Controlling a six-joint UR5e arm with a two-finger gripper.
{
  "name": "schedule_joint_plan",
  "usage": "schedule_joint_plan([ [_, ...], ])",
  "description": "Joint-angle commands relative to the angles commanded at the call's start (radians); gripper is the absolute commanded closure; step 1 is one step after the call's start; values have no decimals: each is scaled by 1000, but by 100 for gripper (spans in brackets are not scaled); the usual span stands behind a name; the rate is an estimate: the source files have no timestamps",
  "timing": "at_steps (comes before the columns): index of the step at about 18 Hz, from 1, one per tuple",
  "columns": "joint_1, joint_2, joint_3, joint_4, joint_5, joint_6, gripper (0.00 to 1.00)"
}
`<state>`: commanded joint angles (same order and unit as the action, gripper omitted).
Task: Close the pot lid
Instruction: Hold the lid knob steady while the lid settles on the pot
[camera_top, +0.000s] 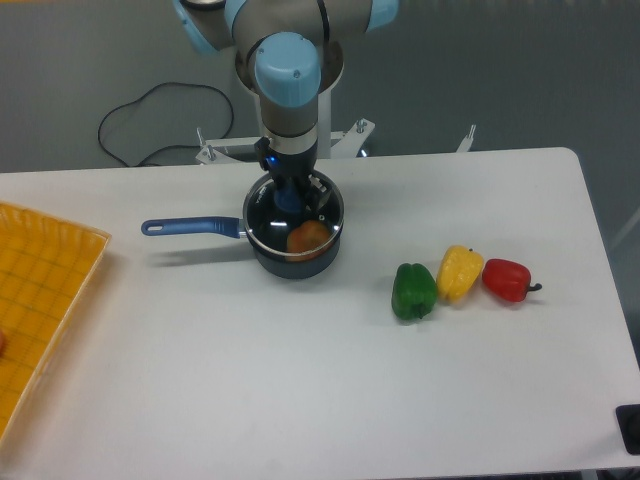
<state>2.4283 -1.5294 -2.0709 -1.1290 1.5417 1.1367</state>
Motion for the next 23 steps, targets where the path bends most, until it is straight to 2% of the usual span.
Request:
schedule_joint_plan([
  [8, -2, -2, -26, 40, 0, 0, 68],
  [23, -5, -6, -29, 43, 3, -2, 68],
])
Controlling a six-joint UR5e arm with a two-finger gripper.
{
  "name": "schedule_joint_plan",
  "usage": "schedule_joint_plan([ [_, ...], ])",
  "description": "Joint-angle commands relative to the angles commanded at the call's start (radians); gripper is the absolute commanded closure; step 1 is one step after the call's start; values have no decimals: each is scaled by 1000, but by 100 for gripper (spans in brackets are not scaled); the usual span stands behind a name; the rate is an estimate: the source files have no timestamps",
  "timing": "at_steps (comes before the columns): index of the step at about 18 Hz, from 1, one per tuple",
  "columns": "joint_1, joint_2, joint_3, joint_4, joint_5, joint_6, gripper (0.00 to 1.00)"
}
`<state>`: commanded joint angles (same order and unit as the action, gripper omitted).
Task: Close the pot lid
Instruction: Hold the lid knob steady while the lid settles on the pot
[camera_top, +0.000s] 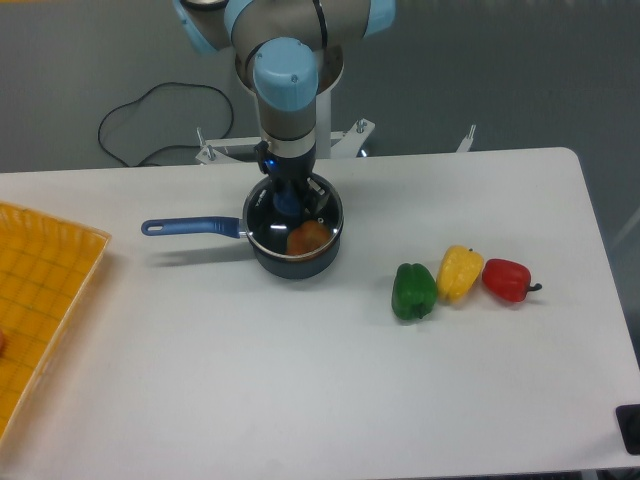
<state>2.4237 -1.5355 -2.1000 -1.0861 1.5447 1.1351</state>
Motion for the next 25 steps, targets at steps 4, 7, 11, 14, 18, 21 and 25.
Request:
schedule_joint_plan([
  [4, 0, -2, 0, 2, 2, 0, 67],
  [7, 0, -3, 0, 2, 2, 0, 67],
  [11, -2, -6, -9, 23, 2, -2, 67],
  [14, -2, -9, -11, 26, 2, -2, 67],
  [18, -2, -8, -12, 26, 2, -2, 67],
  [21, -3, -9, -12, 28, 3, -2, 65],
  [25, -3, -9, -12, 28, 3, -5, 59],
])
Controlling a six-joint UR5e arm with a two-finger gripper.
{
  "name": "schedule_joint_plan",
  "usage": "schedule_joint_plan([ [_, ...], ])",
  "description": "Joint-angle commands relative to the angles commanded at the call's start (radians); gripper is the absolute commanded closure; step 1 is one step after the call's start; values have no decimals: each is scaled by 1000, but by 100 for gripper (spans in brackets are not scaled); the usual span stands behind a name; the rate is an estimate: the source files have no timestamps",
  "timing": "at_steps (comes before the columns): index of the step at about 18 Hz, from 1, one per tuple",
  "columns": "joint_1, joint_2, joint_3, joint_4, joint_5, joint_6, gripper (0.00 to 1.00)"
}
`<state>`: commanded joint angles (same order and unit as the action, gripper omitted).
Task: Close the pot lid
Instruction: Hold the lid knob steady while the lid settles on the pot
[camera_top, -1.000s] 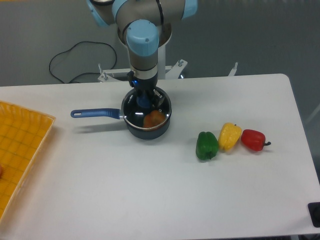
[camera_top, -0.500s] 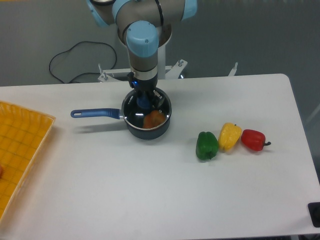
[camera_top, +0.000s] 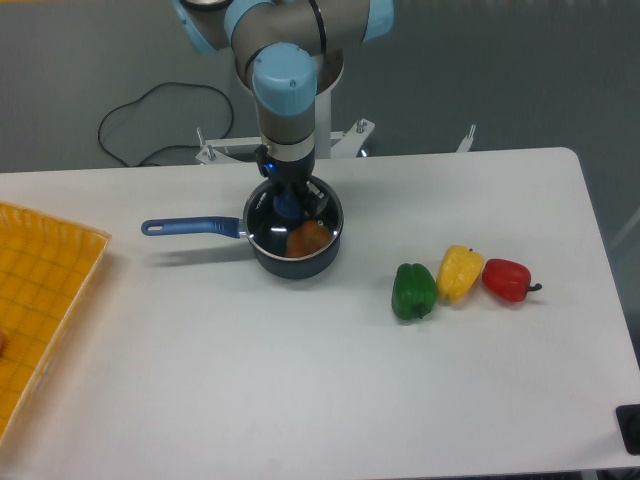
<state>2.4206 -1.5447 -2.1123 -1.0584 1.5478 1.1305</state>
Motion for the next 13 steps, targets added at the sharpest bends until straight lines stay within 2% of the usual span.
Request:
schedule_joint_plan([
  [11, -2, -3, -2, 3, 5, 0, 57],
  [13, -2, -5, -2, 3, 5, 0, 53],
])
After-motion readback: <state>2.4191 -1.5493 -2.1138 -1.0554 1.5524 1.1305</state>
